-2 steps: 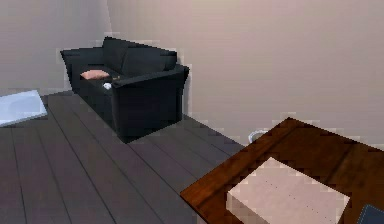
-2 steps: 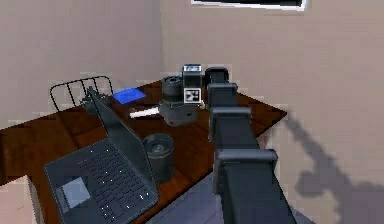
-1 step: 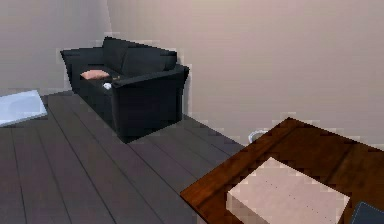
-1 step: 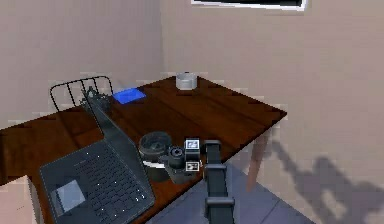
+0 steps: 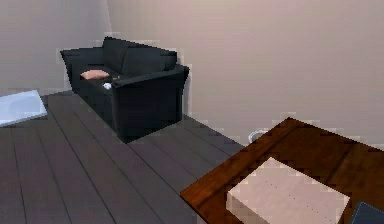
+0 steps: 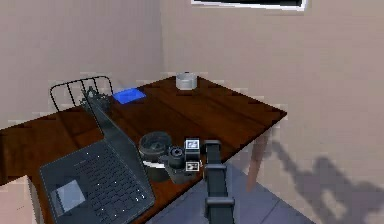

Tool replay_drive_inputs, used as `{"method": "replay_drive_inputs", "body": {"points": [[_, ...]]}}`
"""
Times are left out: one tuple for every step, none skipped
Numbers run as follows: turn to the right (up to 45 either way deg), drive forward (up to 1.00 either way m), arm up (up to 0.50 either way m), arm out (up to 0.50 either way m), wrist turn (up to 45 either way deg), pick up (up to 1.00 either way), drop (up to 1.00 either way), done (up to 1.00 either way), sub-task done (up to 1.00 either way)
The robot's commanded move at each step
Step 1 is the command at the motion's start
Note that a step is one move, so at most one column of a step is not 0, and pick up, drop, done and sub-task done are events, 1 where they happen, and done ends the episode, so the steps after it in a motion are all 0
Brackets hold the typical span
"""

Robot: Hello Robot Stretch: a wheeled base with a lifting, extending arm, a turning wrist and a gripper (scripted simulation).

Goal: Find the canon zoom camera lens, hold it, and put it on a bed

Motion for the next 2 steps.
{"method": "replay_drive_inputs", "body": {"points": [[0.0, 0.00, 0.10, 0.00, 0.0, 0.00, 0.00, 0.00, 0.00], [0.0, 0.00, 0.08, 0.00, 0.0, 0.00, 0.00, 0.00, 0.00]]}}
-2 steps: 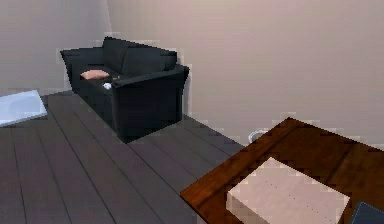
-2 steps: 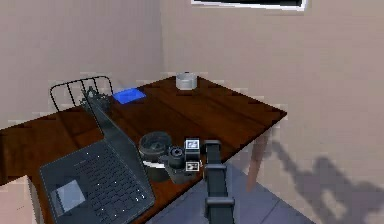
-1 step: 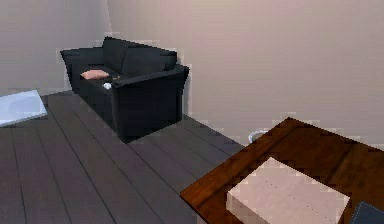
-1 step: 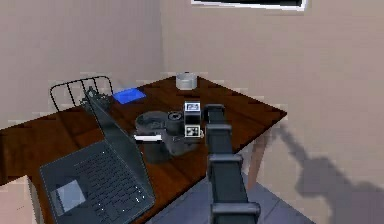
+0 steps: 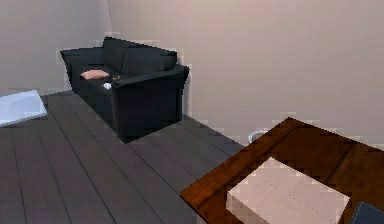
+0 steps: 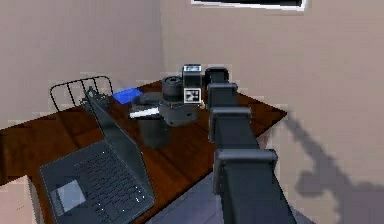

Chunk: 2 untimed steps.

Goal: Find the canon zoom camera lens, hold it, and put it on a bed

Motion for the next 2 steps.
{"method": "replay_drive_inputs", "body": {"points": [[0.0, 0.00, 0.00, 0.00, -45.0, 0.00, 0.00, 0.00, 0.00], [0.0, 0.00, 0.00, 0.00, -45.0, 0.00, 0.00, 0.00, 0.00]]}}
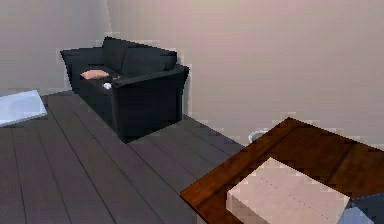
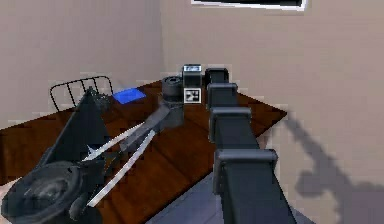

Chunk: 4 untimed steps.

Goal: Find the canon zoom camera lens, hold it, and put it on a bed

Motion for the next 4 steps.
{"method": "replay_drive_inputs", "body": {"points": [[0.0, 0.00, 0.00, 0.00, -9.0, 0.00, 0.00, 0.00, 0.00], [0.0, 0.00, 0.00, -0.24, 0.0, 0.00, 0.00, 0.00, 0.00], [-45.0, 0.00, 0.00, 0.00, 0.0, 0.00, 0.00, 0.00, 0.00], [-45.0, 0.00, 0.00, 0.00, 0.0, 0.00, 0.00, 0.00, 0.00]]}}
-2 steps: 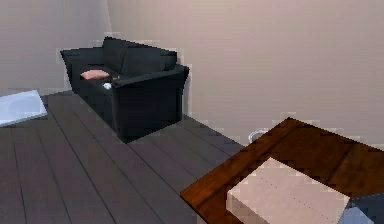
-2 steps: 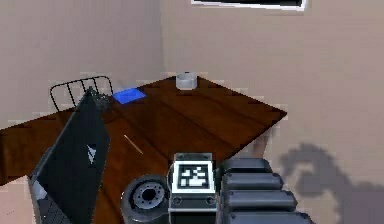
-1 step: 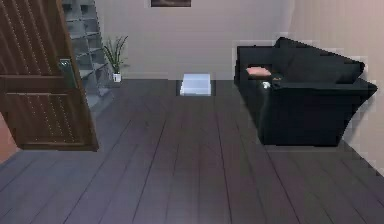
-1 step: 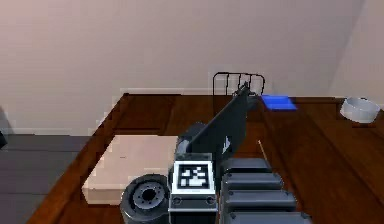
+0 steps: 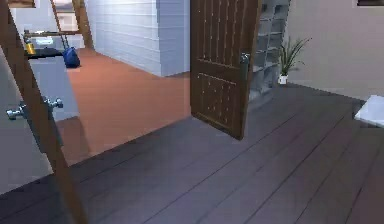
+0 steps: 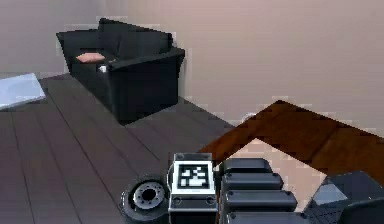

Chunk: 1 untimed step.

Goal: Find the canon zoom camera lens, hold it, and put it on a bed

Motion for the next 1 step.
{"method": "replay_drive_inputs", "body": {"points": [[-39.0, 0.00, 0.00, 0.00, 0.0, 0.00, 0.00, 0.00, 0.00]]}}
